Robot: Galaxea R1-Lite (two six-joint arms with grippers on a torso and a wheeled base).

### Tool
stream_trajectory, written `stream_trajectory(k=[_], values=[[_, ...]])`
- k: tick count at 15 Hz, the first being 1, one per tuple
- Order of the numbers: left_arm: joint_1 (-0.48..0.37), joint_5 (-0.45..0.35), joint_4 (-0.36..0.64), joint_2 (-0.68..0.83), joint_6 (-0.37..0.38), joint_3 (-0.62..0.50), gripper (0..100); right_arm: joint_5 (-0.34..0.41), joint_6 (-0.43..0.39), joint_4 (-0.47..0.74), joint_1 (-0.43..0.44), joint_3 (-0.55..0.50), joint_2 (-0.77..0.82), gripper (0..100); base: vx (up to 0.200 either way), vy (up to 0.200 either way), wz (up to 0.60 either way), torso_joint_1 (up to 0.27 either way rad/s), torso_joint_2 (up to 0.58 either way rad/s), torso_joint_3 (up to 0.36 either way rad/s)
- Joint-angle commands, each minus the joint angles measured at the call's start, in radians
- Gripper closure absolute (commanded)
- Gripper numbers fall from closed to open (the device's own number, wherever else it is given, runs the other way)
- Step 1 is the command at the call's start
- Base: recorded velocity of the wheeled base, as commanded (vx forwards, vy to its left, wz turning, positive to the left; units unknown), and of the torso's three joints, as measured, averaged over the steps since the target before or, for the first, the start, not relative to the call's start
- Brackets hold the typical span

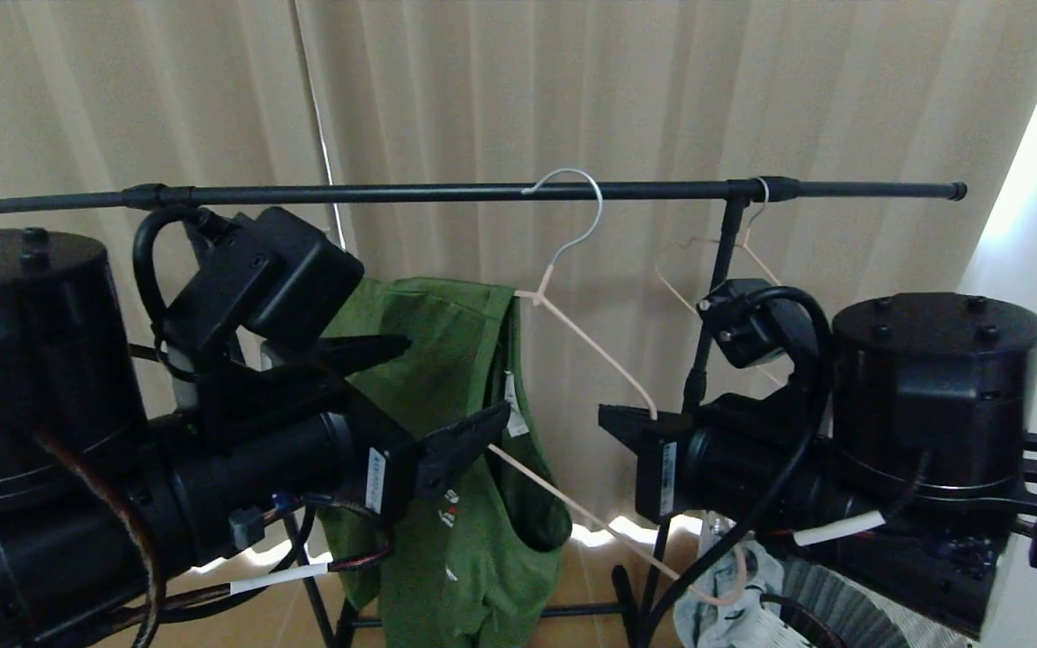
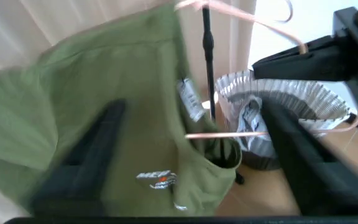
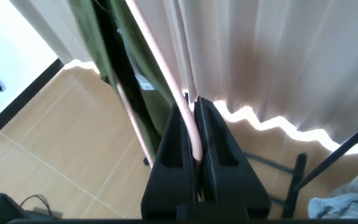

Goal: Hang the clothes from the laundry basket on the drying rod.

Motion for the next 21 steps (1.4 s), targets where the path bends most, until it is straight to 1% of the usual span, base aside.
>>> stream_trajectory(k=[1, 3, 4, 5, 6, 7, 8, 9, 10, 13, 15, 16, 18, 21], values=[[-0.001, 0.001, -0.029, -0.039, 0.019, 0.035, 0, 0.007, -0.036, 0.002, -0.022, 0.066, -0.102, 100, 0.000, 0.000, 0.00, 0.000, 0.00, 0.000], [0.026, 0.001, -0.083, -0.056, 0.086, 0.073, 0, 0.019, -0.097, 0.002, -0.048, 0.103, -0.156, 100, 0.000, 0.000, 0.00, 0.000, 0.00, 0.000], [0.052, -0.005, -0.103, -0.073, 0.161, 0.093, 0, 0.042, -0.129, 0.008, -0.074, 0.115, -0.182, 100, 0.000, 0.000, 0.00, 0.000, 0.00, 0.000], [0.074, -0.028, -0.106, -0.089, 0.230, 0.098, 0, 0.065, -0.160, 0.008, -0.101, 0.115, -0.191, 100, 0.000, 0.000, 0.00, 0.000, 0.00, 0.000], [0.088, -0.044, -0.106, -0.099, 0.261, 0.096, 0, 0.076, -0.179, 0.006, -0.113, 0.114, -0.194, 100, 0.000, 0.000, 0.00, 0.000, 0.00, 0.000], [0.104, -0.075, -0.106, -0.113, 0.318, 0.090, 0, 0.099, -0.225, 0.008, -0.142, 0.106, -0.196, 100, 0.000, 0.000, 0.00, 0.000, 0.00, 0.000], [0.109, -0.104, -0.106, -0.121, 0.362, 0.070, 0, 0.141, -0.284, 0.009, -0.159, 0.100, -0.199, 100, 0.000, 0.000, 0.00, 0.000, 0.00, 0.000], [0.121, -0.116, -0.105, -0.119, 0.385, 0.049, 0, 0.170, -0.321, 0.015, -0.159, 0.086, -0.210, 100, 0.000, 0.000, 0.00, 0.000, 0.00, 0.000], [0.132, -0.125, -0.103, -0.115, 0.410, 0.029, 0, 0.173, -0.335, 0.023, -0.159, 0.077, -0.210, 100, 0.000, 0.000, 0.00, 0.000, 0.00, 0.000], [0.146, -0.171, -0.103, -0.087, 0.485, 0.015, 0, 0.176, -0.350, 0.028, -0.139, 0.071, -0.205, 100, 0.000, 0.000, 0.00, 0.000, 0.00, 0.000], [0.149, -0.174, -0.105, -0.047, 0.526, 0.000, 0, 0.176, -0.358, 0.028, -0.119, 0.072, -0.202, 100, 0.000, 0.000, 0.00, 0.000, 0.00, 0.000], [0.150, -0.174, -0.105, -0.026, 0.537, -0.010, 0, 0.176, -0.358, 0.028, -0.090, 0.071, -0.202, 100, 0.000, 0.000, 0.00, 0.000, 0.00, 0.000], [0.152, -0.174, -0.105, 0.016, 0.540, -0.036, 0, 0.176, -0.369, 0.026, -0.065, 0.072, -0.202, 100, 0.000, 0.000, 0.00, 0.000, 0.00, 0.000], [0.174, -0.174, -0.105, 0.030, 0.540, -0.045, 0, 0.177, -0.372, 0.022, -0.061, 0.077, -0.203, 100, 0.000, 0.000, 0.00, 0.000, 0.00, 0.000]])
